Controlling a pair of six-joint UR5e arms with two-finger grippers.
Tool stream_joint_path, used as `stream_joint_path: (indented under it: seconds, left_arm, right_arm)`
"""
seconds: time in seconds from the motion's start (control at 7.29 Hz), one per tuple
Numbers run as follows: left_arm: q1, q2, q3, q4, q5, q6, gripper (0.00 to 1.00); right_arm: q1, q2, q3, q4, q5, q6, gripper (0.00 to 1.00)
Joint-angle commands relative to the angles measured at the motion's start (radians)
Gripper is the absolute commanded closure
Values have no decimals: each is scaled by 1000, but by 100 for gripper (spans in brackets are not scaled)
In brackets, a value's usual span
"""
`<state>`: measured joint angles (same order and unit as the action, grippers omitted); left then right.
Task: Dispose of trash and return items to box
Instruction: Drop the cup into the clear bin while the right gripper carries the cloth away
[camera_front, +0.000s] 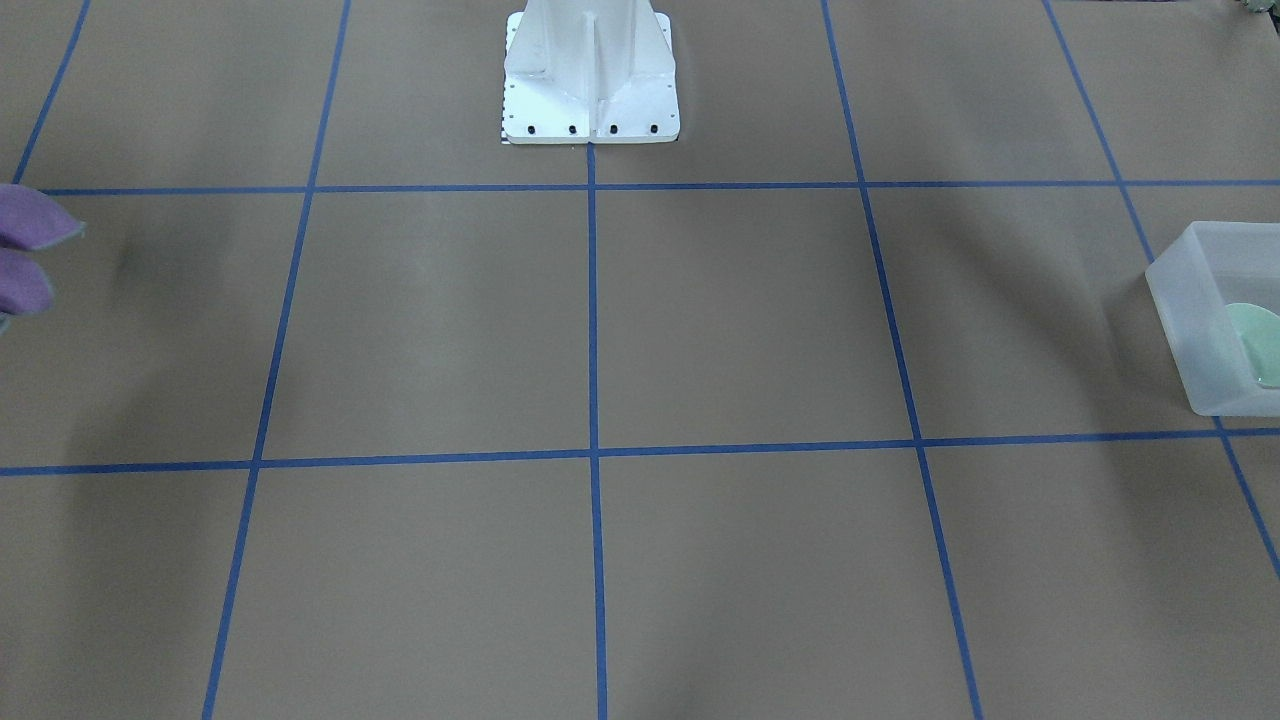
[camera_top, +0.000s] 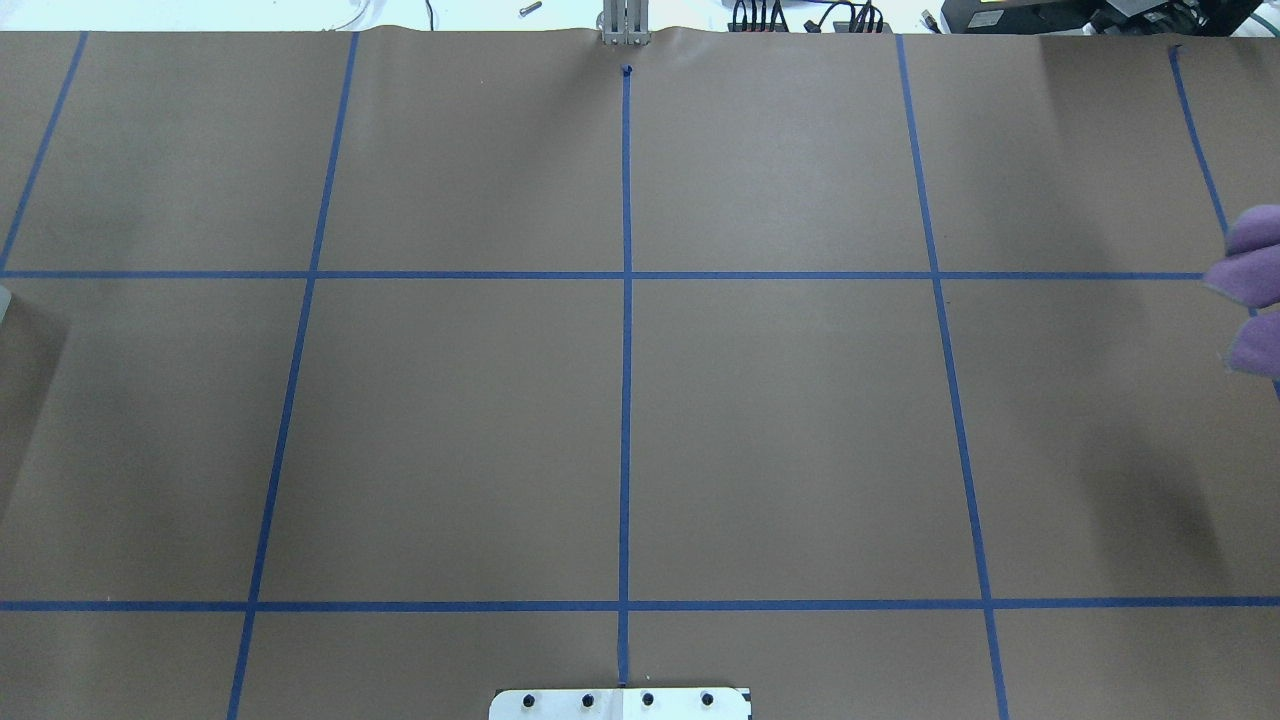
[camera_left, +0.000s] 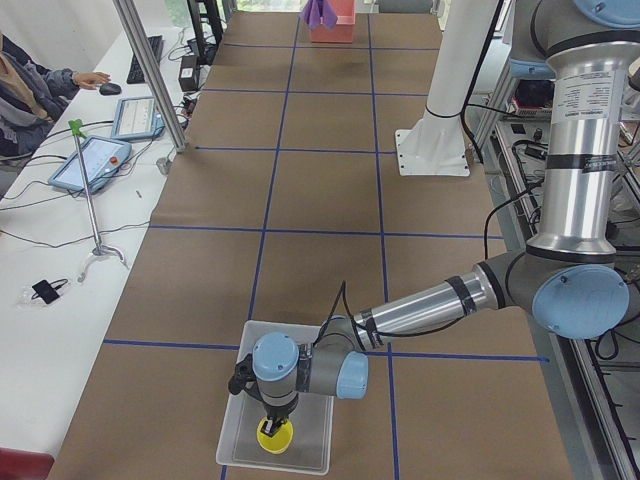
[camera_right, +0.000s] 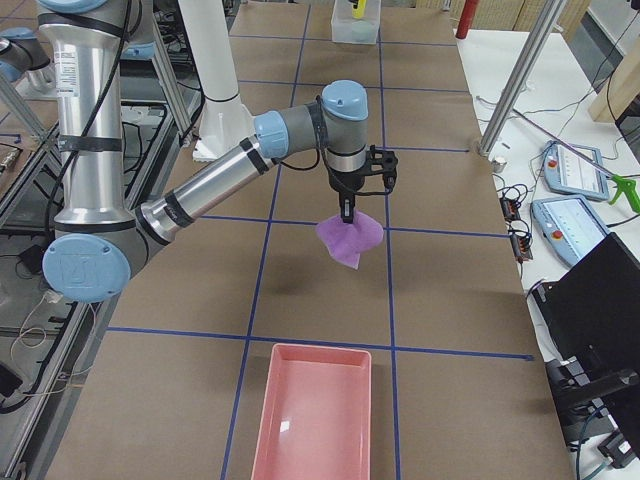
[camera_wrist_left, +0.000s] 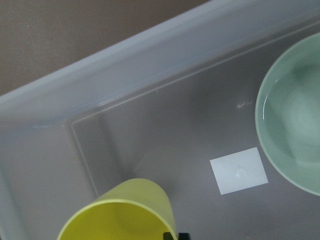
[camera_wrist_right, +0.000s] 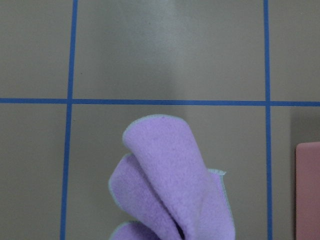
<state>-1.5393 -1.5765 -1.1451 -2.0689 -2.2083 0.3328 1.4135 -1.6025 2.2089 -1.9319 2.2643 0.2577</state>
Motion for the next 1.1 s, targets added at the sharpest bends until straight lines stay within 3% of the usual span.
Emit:
stream_joint_path:
  seconds: [0.0,0.14,0.27,0.69,0.96]
  left_arm:
    - [1,-4,-1,0,-1,-5,34]
    - [1,-40,-4,16,-36,-6,17]
    - [1,-75,-5,53,-106,-33,9]
    - [1,-128,-86,148,-116,-162,6]
    - [1,-152,-139,231,-120,-196,4]
  right_arm:
    - [77,-74,-6,-12,1,-142,100]
    - [129,-129,-14,-12,0,-244,100]
    - [190,-179,-44,-13,0,-336,100]
    - [356,-180,-295,-3,-23,-662,100]
    - [384,-174,-380,34,-110,-740,100]
